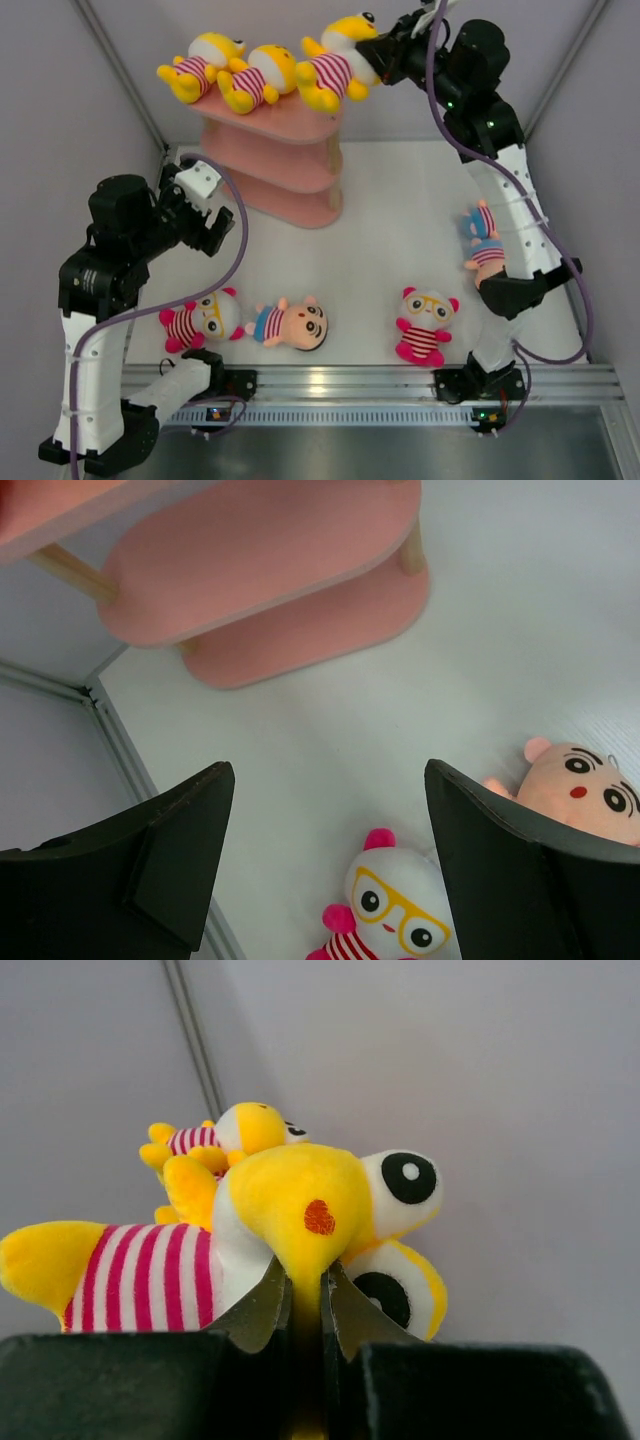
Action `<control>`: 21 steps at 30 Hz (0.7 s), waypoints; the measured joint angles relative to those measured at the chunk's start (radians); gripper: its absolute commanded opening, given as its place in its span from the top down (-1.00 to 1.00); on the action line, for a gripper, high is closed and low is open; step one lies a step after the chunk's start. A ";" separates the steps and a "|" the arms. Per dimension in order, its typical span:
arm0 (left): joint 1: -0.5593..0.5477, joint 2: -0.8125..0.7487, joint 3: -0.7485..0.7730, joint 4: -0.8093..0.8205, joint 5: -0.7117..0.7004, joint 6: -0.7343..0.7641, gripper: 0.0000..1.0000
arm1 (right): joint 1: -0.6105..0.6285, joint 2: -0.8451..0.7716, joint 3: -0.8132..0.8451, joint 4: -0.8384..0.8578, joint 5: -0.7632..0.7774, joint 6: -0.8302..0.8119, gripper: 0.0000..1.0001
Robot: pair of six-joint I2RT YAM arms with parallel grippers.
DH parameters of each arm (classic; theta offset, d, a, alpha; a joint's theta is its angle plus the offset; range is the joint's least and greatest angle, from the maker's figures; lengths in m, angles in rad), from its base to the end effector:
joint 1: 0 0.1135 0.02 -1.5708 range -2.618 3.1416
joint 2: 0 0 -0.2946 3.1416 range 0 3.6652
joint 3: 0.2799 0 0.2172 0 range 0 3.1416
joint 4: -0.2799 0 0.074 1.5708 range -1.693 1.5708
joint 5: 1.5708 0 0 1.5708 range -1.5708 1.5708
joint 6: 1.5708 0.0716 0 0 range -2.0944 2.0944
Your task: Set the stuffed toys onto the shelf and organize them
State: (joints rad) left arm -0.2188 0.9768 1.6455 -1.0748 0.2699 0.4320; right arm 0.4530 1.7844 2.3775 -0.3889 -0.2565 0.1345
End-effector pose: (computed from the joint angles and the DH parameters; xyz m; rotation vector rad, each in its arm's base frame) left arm 0.1062 -0.0432 0.4776 0.7909 1.7972 -0.1270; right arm 0.3178 0.1749 0.5969 -0.4372 1.3355 0.6649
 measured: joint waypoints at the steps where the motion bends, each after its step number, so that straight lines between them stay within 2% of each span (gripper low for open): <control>1: 0.000 -0.011 -0.020 0.000 -0.006 0.001 -0.66 | 0.016 0.040 0.039 -0.001 -0.004 0.006 1.00; 11: 0.000 -0.024 -0.059 -0.002 -0.016 0.009 -0.66 | 0.035 0.299 0.064 -0.013 -0.042 0.071 1.00; 20: 0.000 -0.023 -0.074 -0.002 -0.013 0.010 -0.66 | 0.036 0.311 0.078 0.012 -0.090 0.075 0.99; 21: 0.000 -0.023 -0.074 -0.002 -0.013 0.010 -0.66 | 0.036 0.312 0.078 0.017 -0.094 0.075 0.77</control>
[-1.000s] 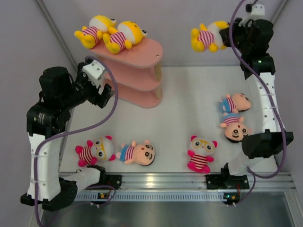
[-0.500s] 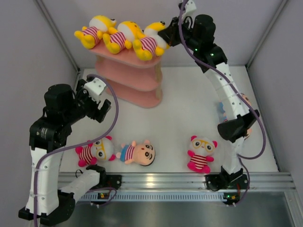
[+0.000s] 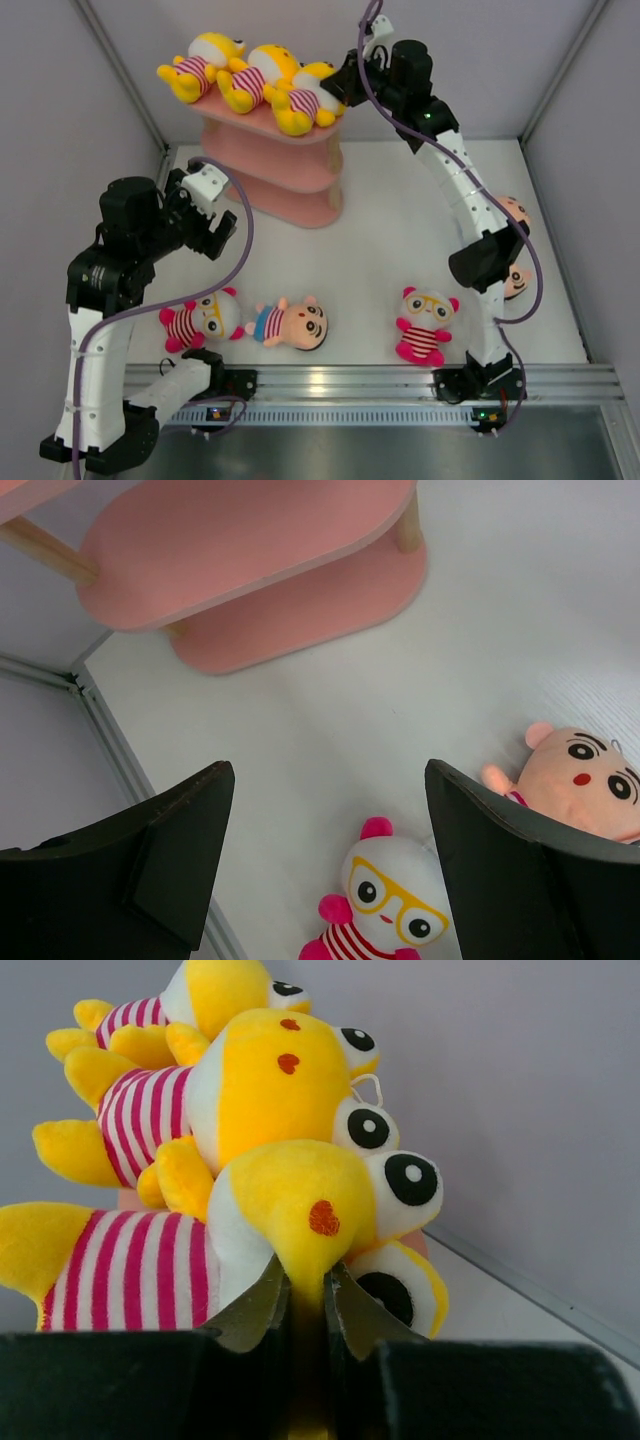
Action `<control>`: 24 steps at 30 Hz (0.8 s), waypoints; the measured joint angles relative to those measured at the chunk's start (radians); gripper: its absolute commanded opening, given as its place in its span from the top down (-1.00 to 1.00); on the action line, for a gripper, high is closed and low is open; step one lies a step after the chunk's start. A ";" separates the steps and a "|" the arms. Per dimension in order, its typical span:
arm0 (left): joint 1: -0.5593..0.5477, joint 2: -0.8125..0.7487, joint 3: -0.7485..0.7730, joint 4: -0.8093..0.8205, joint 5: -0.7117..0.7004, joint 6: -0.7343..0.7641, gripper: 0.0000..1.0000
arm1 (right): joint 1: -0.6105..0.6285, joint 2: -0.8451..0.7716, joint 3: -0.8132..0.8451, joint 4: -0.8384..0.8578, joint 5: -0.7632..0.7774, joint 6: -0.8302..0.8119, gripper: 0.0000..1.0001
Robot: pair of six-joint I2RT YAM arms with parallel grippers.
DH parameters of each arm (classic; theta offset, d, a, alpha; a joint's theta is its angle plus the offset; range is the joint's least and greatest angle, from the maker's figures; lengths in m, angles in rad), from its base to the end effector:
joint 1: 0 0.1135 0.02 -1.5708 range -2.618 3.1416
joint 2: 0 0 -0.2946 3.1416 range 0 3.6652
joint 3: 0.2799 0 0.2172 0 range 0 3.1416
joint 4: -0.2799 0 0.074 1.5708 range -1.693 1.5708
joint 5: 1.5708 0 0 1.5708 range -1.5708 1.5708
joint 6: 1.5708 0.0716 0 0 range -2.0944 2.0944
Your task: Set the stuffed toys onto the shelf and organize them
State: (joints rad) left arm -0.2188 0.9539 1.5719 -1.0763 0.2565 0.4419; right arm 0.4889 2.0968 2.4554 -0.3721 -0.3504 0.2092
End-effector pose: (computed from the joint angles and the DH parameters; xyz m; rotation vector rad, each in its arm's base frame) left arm 0.1068 -0.0424 0.4603 0.8039 1.8477 -0.1184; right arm 0.4154 0.2488 0.4958 -0.5060 1.5648 0.8161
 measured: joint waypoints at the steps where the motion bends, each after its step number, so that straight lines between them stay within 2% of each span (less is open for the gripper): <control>1: 0.000 0.000 0.000 0.000 0.000 0.001 -0.66 | 0.000 0.003 0.000 0.004 -0.005 0.001 0.54; 2: 0.000 0.000 0.000 0.000 0.000 0.002 -0.67 | 0.000 0.006 0.000 0.009 -0.009 0.003 0.11; 3: 0.000 0.000 0.000 0.000 0.000 0.002 -0.67 | 0.000 0.008 0.000 0.011 -0.011 0.006 -0.08; 4: 0.000 0.000 0.000 0.000 0.000 0.003 -0.67 | 0.000 0.008 0.000 0.011 -0.011 0.002 -0.22; 8: 0.000 0.000 -0.004 0.000 -0.002 0.004 -0.67 | -0.001 0.000 -0.015 0.021 -0.009 -0.008 -0.56; 16: 0.000 -0.001 -0.047 0.000 -0.003 0.007 -0.68 | -0.013 -0.075 -0.064 0.022 0.025 -0.047 -0.97; 21: 0.000 -0.010 -0.100 0.003 -0.036 0.018 -0.72 | -0.025 -0.177 -0.104 0.023 0.052 -0.069 -0.99; 24: 0.000 -0.022 -0.183 0.005 -0.099 0.031 -0.73 | -0.037 -0.272 -0.166 0.032 0.068 -0.075 -0.99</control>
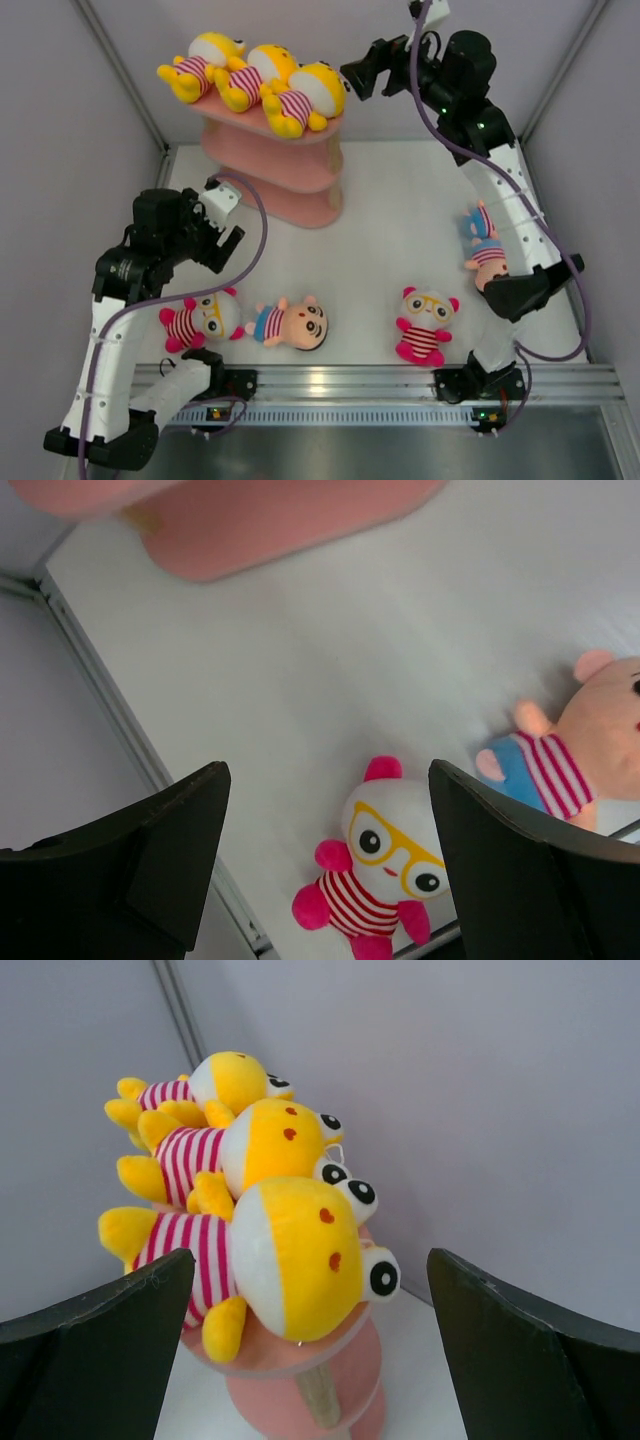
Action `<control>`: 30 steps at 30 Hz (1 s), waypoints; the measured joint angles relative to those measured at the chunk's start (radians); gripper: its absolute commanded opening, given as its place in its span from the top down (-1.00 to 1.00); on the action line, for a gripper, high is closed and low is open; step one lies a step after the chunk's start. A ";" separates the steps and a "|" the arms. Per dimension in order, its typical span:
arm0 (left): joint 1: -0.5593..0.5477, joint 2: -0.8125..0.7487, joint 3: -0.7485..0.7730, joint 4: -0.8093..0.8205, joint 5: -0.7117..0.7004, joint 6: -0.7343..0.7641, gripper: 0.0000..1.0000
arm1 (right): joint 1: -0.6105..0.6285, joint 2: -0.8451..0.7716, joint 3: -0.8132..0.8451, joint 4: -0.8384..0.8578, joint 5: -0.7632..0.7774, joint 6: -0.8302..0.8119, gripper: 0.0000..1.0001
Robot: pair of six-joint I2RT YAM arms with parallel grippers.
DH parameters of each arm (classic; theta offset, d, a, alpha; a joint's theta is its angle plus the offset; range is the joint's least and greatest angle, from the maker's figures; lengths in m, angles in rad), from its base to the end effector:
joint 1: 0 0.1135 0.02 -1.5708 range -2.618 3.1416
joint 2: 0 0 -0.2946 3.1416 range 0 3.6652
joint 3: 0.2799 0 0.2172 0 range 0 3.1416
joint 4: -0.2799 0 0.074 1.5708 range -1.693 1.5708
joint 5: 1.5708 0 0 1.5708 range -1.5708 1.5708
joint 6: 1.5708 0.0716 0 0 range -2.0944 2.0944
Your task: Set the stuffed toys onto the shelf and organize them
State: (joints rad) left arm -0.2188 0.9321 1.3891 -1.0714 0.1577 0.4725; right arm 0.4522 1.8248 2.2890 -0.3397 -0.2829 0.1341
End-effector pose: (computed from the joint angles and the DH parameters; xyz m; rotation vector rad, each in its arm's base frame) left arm 0.1181 -0.0378 0.4126 0.8206 2.0160 -0.0279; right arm 0.3470 0.1908 0.5635 -0.4666 1.4126 0.6811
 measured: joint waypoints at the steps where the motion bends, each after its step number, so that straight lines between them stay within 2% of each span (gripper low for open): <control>1: 0.000 -0.001 -0.031 0.000 -0.029 0.002 -0.73 | -0.003 -0.037 -0.034 0.003 0.002 0.000 -0.99; 6: 0.001 0.006 -0.224 -0.011 -0.177 0.017 -0.73 | -0.001 -0.319 -0.352 0.027 0.020 0.017 -0.98; 10: 0.016 0.002 -0.391 -0.029 -0.210 0.059 -0.73 | 0.003 -0.554 -0.642 0.061 0.042 0.062 -0.96; 13: 0.070 0.008 -0.496 -0.060 -0.203 0.113 -0.75 | 0.009 -0.682 -0.832 0.076 0.046 0.095 -0.95; 18: 0.194 0.018 -0.585 -0.082 -0.119 0.257 -0.83 | 0.012 -0.727 -1.022 0.066 0.026 0.122 -0.92; 22: 0.205 0.023 -0.674 -0.055 -0.050 0.329 -0.79 | 0.026 -0.710 -1.154 0.053 -0.008 0.136 -0.88; 23: 0.205 0.028 -0.691 -0.039 -0.036 0.339 -0.72 | 0.033 -0.706 -1.176 0.053 -0.015 0.138 -0.89; 26: 0.208 0.042 -0.735 0.030 -0.012 0.349 -0.06 | 0.065 -0.703 -1.224 0.058 -0.028 0.138 -0.85; 27: 0.209 0.043 -0.744 0.040 -0.008 0.351 0.56 | 0.083 -0.703 -1.232 0.062 -0.030 0.134 -0.82; 28: 0.210 0.043 -0.749 0.047 -0.001 0.349 0.82 | 0.101 -0.703 -1.237 0.066 -0.032 0.127 -0.82; 30: 0.211 0.038 -0.747 0.056 0.010 0.337 0.92 | 0.153 -0.705 -1.242 0.076 -0.034 0.111 -0.81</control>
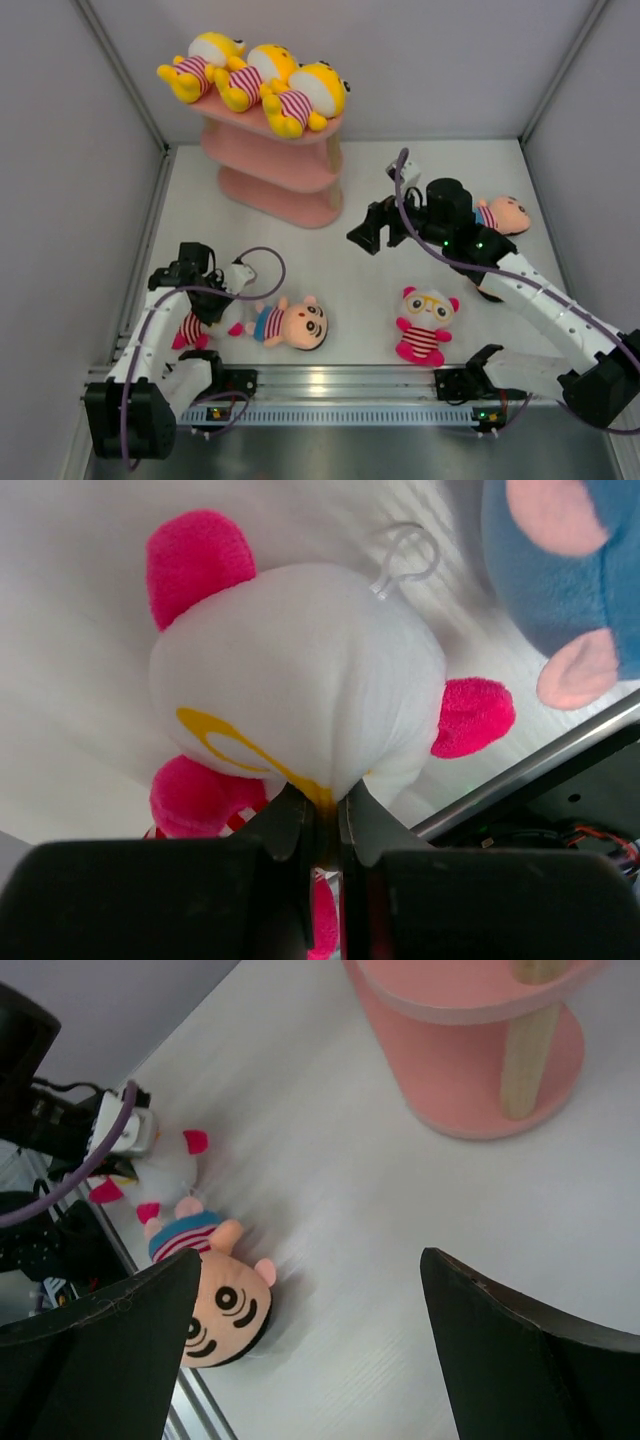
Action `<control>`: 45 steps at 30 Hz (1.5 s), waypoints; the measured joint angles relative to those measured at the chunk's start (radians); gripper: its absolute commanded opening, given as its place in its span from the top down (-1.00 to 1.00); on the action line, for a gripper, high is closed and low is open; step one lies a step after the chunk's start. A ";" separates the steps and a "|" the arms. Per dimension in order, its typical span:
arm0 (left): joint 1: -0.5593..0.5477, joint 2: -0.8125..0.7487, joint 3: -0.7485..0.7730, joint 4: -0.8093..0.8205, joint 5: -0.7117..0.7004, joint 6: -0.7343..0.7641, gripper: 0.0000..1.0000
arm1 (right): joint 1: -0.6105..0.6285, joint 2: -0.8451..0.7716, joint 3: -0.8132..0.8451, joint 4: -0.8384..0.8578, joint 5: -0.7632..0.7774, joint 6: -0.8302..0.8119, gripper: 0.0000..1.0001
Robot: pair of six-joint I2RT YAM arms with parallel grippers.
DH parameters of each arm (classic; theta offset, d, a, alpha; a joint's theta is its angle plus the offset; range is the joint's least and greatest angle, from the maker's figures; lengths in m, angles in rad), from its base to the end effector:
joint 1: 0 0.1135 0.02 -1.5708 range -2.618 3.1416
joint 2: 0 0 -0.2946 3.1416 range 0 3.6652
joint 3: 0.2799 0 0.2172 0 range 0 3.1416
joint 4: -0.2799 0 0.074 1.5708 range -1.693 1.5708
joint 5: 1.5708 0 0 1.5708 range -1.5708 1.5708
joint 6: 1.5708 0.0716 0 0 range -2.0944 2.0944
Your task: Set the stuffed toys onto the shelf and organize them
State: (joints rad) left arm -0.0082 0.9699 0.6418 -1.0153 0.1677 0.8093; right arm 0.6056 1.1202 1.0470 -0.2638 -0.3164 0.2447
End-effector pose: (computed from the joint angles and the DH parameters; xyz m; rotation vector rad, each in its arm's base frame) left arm 0.1029 -0.0128 0.2052 1.1644 2.6189 -0.0942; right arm 0.1833 0.1540 0.3763 -0.5746 1.9039 0.8653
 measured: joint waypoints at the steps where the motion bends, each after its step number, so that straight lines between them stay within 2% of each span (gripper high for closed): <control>1: 0.000 -0.006 0.009 0.001 0.005 -0.013 0.94 | 0.037 0.000 0.000 0.008 0.002 -0.014 -0.80; 4: 0.000 -0.021 0.071 -0.001 0.047 -0.086 0.96 | 0.161 0.004 -0.002 0.063 0.001 -0.047 -0.80; 7: 0.000 -0.035 0.204 -0.006 0.126 -0.163 0.97 | 0.285 0.037 -0.002 0.160 -0.002 -0.069 -0.79; 11: -0.001 -0.057 0.380 -0.001 0.183 -0.253 0.97 | 0.407 0.159 0.002 0.303 -0.027 -0.077 -0.75; 15: -0.001 -0.040 0.508 -0.013 0.179 -0.359 0.97 | 0.432 0.258 0.002 0.354 -0.048 -0.063 -0.75; 19: -0.001 0.021 0.610 -0.013 0.218 -0.433 0.97 | 0.431 0.270 -0.008 0.430 -0.008 -0.032 -0.75; 25: -0.002 0.025 0.624 -0.019 0.342 -0.479 0.97 | 0.431 0.319 0.027 0.587 0.037 0.028 -0.78; 29: -0.002 0.000 0.624 -0.021 0.384 -0.494 0.96 | 0.431 0.453 0.146 0.621 0.046 0.070 -0.78; 33: -0.002 -0.031 0.626 -0.026 0.422 -0.497 0.96 | 0.431 0.538 0.190 0.617 0.051 0.093 -0.73; 36: -0.003 -0.045 0.632 -0.027 0.457 -0.496 0.96 | 0.431 0.571 0.193 0.617 0.042 0.107 0.05; 37: -0.003 -0.045 0.632 -0.029 0.461 -0.494 0.96 | 0.433 0.573 0.193 0.622 0.035 0.114 0.47; 38: -0.002 -0.045 0.632 -0.029 0.466 -0.493 0.95 | 0.433 0.573 0.194 0.628 0.031 0.118 0.65; 39: -0.001 -0.045 0.632 -0.029 0.469 -0.493 0.79 | 0.435 0.571 0.195 0.632 0.032 0.124 0.98; 41: -0.001 -0.046 0.632 -0.028 0.470 -0.488 0.34 | 0.435 0.571 0.195 0.637 0.034 0.142 1.00; 42: -0.001 -0.047 0.632 -0.027 0.469 -0.483 -0.23 | 0.435 0.571 0.195 0.637 0.035 0.151 1.00; 43: 0.000 -0.048 0.632 -0.028 0.464 -0.478 -0.38 | 0.435 0.570 0.195 0.636 0.035 0.156 1.00; 45: 0.000 -0.055 0.632 -0.036 0.448 -0.465 -0.51 | 0.430 0.565 0.194 0.634 0.037 0.181 1.00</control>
State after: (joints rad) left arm -0.0086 0.9146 1.2736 -1.0512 0.6155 0.3443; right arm 1.0359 1.6855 1.2407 0.3698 -0.2794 0.4259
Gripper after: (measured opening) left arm 0.705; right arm 0.087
